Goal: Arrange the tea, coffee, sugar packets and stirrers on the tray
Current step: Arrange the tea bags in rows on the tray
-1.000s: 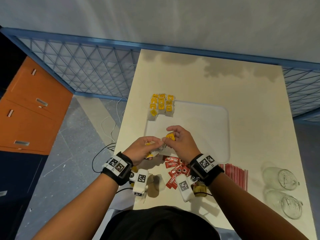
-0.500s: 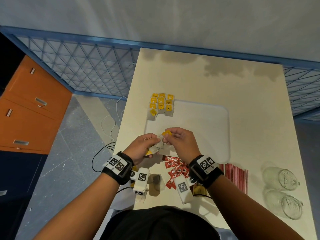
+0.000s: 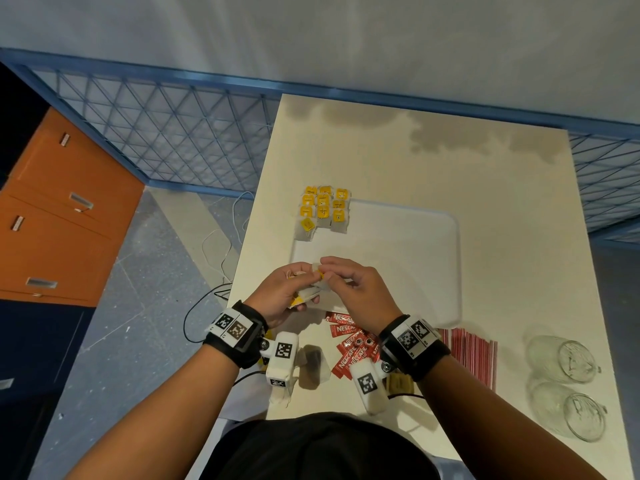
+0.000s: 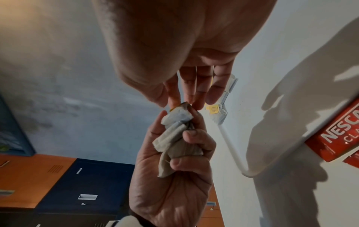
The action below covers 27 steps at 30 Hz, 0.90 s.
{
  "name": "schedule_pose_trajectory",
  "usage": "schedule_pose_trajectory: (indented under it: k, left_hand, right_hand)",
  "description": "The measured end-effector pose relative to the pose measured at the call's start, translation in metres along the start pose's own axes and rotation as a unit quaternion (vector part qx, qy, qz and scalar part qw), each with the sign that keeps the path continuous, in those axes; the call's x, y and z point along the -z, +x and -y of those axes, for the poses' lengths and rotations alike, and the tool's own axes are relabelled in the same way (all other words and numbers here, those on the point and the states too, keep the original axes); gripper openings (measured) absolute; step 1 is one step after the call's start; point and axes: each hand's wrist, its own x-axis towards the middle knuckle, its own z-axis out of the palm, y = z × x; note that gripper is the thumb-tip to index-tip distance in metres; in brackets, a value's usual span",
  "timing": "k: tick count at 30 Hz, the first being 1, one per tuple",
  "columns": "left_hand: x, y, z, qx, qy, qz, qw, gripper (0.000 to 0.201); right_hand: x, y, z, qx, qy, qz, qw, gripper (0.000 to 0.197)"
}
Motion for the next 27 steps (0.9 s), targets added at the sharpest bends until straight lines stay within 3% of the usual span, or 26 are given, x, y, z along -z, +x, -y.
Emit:
schedule_pose_trajectory:
  k: [5, 11, 19, 27]
  left_hand:
    - [0.004, 0.003, 0.004, -0.006, 0.028, -0.016, 0.999, 0.003]
    - [0.005, 0.003, 0.004, -0.014, 0.027, -0.004, 1.000, 0.013]
    - [0.006, 0.006, 0.005, -0.018, 0.059, -0.012, 0.998, 0.011]
    - [0.008, 0.014, 0.006, -0.041, 0.097, -0.043, 0.994, 0.009]
  right_hand:
    - [0.000, 0.003, -0.003, 0.015, -0.022, -0.012, 1.000, 0.024]
    - [0.004, 0.009, -0.003, -0.039, 0.002, -0.007, 0.999, 0.023]
    - [0.009, 0.010, -0.013, -0.028, -0.026, -0.010, 0.999, 0.006]
    - [0.008, 0.019, -0.017, -0.036, -0.040, -0.001, 0.999, 0.007]
